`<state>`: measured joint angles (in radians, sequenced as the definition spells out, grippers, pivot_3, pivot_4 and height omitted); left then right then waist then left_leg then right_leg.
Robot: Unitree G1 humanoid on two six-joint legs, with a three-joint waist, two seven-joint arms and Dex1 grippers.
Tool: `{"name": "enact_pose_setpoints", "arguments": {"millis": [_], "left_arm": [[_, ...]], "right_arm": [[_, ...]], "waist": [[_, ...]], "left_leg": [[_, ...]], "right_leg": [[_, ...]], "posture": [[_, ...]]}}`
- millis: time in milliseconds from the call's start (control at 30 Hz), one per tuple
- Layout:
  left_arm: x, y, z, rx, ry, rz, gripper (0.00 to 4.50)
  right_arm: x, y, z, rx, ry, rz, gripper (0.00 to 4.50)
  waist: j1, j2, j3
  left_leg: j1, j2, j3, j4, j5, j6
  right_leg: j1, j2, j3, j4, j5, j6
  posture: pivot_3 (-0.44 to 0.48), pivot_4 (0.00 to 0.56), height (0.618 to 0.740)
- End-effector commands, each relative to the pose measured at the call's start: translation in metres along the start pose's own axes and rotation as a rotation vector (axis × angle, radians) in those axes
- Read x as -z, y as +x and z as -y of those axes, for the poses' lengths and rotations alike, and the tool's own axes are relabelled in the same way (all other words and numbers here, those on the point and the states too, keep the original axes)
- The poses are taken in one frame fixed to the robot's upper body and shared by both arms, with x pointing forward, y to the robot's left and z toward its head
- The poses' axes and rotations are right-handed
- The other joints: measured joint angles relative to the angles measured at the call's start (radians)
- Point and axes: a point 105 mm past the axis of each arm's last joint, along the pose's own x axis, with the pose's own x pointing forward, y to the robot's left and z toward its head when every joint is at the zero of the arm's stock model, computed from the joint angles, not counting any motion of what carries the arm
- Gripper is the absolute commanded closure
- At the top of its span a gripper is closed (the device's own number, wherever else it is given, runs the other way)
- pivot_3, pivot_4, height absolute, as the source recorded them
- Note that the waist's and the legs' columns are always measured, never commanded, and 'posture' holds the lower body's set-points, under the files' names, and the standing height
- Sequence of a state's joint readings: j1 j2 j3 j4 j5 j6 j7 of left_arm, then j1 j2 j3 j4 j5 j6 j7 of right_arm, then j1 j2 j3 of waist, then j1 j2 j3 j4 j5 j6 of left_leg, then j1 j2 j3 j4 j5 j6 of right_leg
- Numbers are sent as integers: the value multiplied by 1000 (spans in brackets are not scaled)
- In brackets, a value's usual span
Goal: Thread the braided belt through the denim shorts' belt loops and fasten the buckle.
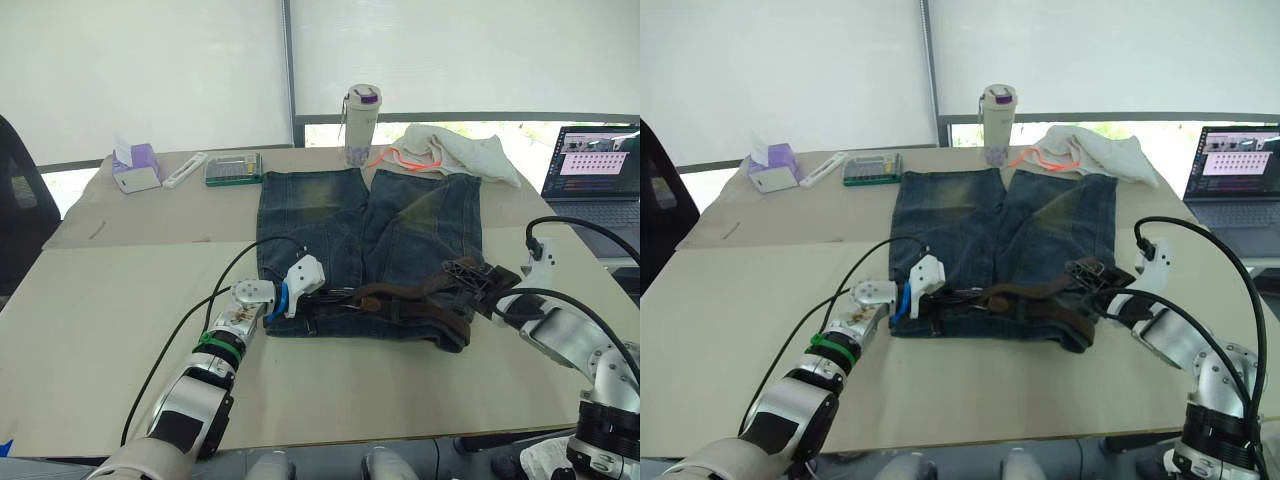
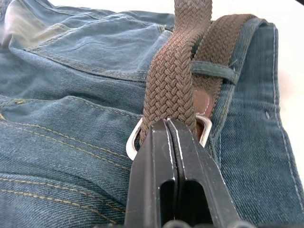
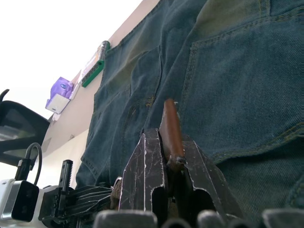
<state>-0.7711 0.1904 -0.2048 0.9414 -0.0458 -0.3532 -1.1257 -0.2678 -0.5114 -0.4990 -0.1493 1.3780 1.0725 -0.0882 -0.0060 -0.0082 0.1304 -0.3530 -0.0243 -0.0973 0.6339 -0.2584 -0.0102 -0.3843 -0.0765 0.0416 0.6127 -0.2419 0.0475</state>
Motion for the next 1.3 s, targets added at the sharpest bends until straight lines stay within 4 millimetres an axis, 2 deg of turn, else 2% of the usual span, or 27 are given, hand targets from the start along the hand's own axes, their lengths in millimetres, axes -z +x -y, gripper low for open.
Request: {"name": "enact_pose_setpoints", "arguments": {"millis": [33,300,467,600,700,833,900,1033,1167,1300], "left_arm": [[35,4,24,76,-42,-125,4448],[44,10,22,21,-102,-159,4448],[61,4,17,-60,-107,-243,4448],[66,1,13,-135,-163,-245,4448],[71,-1,19,-130,-189,-245,4448],[71,-5,21,-167,-257,-188,4448],[66,-7,16,-204,-290,-151,4448],[40,-11,-1,-284,-341,5,4448],[18,-15,-8,-304,-316,87,4448],[-21,-16,-6,-268,-214,179,4448]], "right_arm": [[-19,-9,-10,-29,-33,76,4500],[-26,-14,-10,-18,-42,91,4500],[-29,-22,-1,18,-60,80,4500],[-24,-22,2,31,-61,60,4500],[-25,-21,1,26,-65,62,4500],[-24,-17,-6,2,-69,59,4500],[-23,-15,-9,-10,-72,56,4500],[-24,-13,-20,-69,-71,64,4500],[-28,-12,-31,-118,-46,90,4500],[-30,-4,-57,-229,49,130,4500]], "waist": [[1,0,-1],[15,1,-3],[18,0,-3],[16,0,-3],[9,0,-4],[-1,7,-8],[-7,7,-8],[-14,7,-8],[-13,7,-8],[-15,6,-7]], "left_leg": [[0,0,0,0,0,0],[1,-2,-1,2,0,0],[1,-3,-3,4,0,1],[2,-3,-4,4,-2,4],[2,-3,-4,4,-2,4],[2,-3,-3,4,-4,7],[2,-3,-3,4,-5,8],[1,-2,-3,4,-5,8],[2,-2,-3,4,-5,8],[0,-2,-3,4,-5,8]], "right_leg": [[0,0,0,0,0,0],[3,-1,0,0,-2,5],[9,-1,0,-1,-5,9],[14,-1,0,-2,-7,12],[13,-1,0,-2,-7,12],[13,-1,1,-2,-7,12],[13,-1,1,-1,-8,12],[12,-1,1,-2,-8,12],[10,-1,1,-1,-8,12],[4,0,2,0,-5,7]], "posture": [[0,150,740],[0,150,740],[0,150,740],[0,150,740],[0,150,740],[0,150,740],[0,150,740],[0,150,740],[0,150,740],[0,150,740]]}}
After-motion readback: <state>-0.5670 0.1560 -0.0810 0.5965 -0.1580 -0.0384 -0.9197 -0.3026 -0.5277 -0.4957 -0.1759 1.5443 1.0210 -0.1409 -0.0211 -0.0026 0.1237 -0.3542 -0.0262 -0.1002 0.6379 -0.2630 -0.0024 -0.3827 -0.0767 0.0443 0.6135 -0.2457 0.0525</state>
